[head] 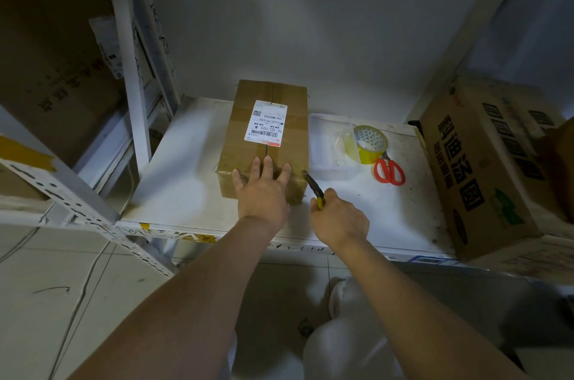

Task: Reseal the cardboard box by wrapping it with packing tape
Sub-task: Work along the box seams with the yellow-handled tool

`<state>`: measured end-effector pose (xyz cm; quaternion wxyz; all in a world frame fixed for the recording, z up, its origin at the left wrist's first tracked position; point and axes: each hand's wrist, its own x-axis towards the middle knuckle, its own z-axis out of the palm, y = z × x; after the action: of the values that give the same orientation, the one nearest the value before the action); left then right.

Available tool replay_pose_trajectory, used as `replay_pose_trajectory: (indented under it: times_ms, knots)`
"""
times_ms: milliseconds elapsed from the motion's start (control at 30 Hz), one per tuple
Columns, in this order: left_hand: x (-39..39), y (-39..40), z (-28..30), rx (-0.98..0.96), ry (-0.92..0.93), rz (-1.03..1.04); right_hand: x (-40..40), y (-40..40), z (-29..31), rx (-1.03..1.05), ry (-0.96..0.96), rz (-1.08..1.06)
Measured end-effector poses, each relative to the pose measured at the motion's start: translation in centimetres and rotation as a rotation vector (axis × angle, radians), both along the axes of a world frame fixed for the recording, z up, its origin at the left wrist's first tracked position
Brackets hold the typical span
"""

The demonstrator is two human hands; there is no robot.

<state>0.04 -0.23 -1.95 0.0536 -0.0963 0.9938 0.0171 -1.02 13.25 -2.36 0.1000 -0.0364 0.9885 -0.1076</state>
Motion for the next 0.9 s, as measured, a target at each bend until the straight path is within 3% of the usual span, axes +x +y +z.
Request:
replay_pose_trajectory:
  times_ms: [200,367,467,667,900]
  knots:
    - [-0.2,0.0,0.2,0.012,-0.012,0.007,0.2,0.0,0.5,0.236,0.186,0.001]
    - [-0.2,0.2,0.0,0.006,0.000,0.001,-0.2,-1.6,2.3,-0.013,0.156,-0.038]
    - [-0.1,-0.2,0.0,0.029,0.017,-0.007,-2.4,-4.4,4.8,-0.056,0.199,-0.019]
    - [-0.2,-0.2,0.0,0.011,-0.005,-0.005,-2.3,-0.8,4.2,0.170,0.064,0.064]
    - [-0.2,-0.2,0.2,0.010,-0.013,-0.012,-1.6,2.2,2.5,0.334,0.142,0.169]
